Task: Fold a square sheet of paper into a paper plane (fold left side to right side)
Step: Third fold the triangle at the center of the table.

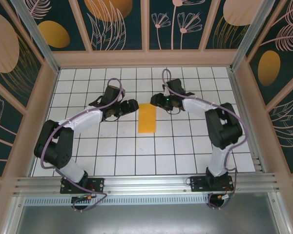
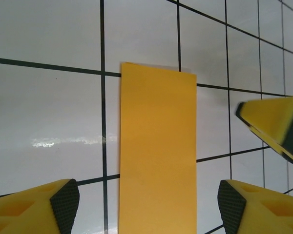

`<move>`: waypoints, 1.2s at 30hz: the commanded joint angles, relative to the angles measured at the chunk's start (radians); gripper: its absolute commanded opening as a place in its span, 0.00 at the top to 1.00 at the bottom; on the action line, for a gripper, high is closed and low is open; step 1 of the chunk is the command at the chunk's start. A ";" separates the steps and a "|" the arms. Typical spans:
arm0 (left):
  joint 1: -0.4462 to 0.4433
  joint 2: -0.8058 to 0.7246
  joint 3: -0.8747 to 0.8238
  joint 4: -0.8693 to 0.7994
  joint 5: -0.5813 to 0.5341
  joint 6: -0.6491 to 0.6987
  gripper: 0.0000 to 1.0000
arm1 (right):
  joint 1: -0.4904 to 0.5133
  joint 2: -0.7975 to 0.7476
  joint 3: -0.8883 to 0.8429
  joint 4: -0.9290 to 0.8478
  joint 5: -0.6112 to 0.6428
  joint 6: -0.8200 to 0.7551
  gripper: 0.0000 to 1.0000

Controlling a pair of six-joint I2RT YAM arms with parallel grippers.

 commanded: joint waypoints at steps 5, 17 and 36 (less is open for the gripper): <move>0.030 0.009 -0.029 0.136 0.136 -0.012 0.29 | 0.020 0.176 0.191 -0.060 0.016 -0.019 0.50; 0.030 0.126 -0.016 0.148 0.210 -0.015 0.34 | 0.018 0.234 0.195 -0.121 0.054 -0.053 0.57; 0.009 0.280 0.047 0.116 0.321 -0.008 0.40 | 0.004 0.251 0.137 -0.113 0.048 -0.164 0.79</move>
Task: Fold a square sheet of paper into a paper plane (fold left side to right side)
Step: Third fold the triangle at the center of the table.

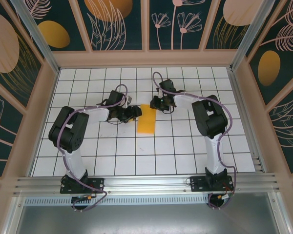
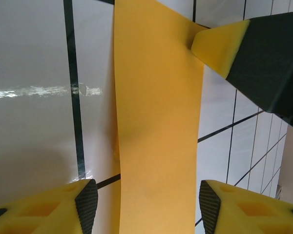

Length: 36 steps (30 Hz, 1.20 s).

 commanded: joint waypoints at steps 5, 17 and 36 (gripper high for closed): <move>-0.024 0.052 0.049 -0.023 0.040 0.018 0.41 | -0.003 0.032 -0.024 -0.012 -0.020 -0.040 0.80; -0.031 0.052 0.058 -0.061 0.022 0.035 0.61 | -0.005 0.031 -0.026 0.006 -0.033 -0.045 0.79; -0.066 0.010 0.011 -0.035 0.014 -0.021 0.98 | -0.002 -0.295 -0.238 0.184 0.096 -0.185 0.41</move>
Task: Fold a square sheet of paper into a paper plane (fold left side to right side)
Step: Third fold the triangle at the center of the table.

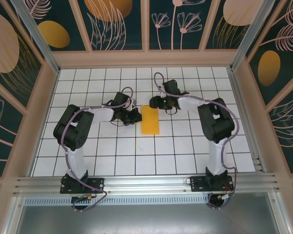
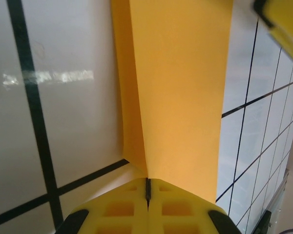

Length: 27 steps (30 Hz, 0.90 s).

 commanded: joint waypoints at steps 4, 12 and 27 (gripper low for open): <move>-0.023 -0.051 -0.045 0.040 0.006 -0.100 1.00 | 0.075 -0.352 -0.325 0.213 0.153 -0.123 0.37; -0.034 -0.081 -0.066 0.050 0.012 -0.153 1.00 | 0.443 -0.635 -0.663 0.336 0.540 -0.255 0.16; -0.041 -0.089 -0.057 0.033 0.015 -0.156 1.00 | 0.657 -0.323 -0.555 0.368 0.805 -0.413 0.13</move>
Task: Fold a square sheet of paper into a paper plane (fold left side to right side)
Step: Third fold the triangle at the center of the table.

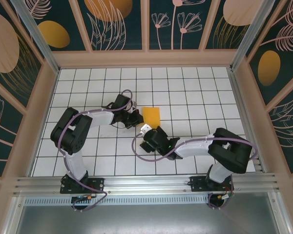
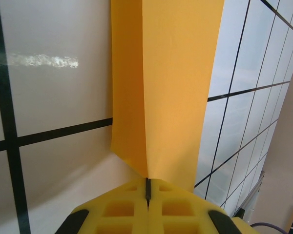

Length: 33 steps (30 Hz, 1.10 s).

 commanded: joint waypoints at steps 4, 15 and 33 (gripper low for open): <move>-0.005 -0.025 0.002 -0.006 0.016 -0.003 1.00 | 0.002 0.083 0.074 0.069 0.076 -0.081 0.19; -0.006 -0.020 0.014 -0.033 0.001 0.014 1.00 | -0.022 0.071 0.094 0.062 0.038 -0.105 0.63; 0.012 -0.072 0.089 -0.207 -0.102 0.114 0.70 | -0.065 0.019 0.082 0.000 -0.129 -0.023 1.00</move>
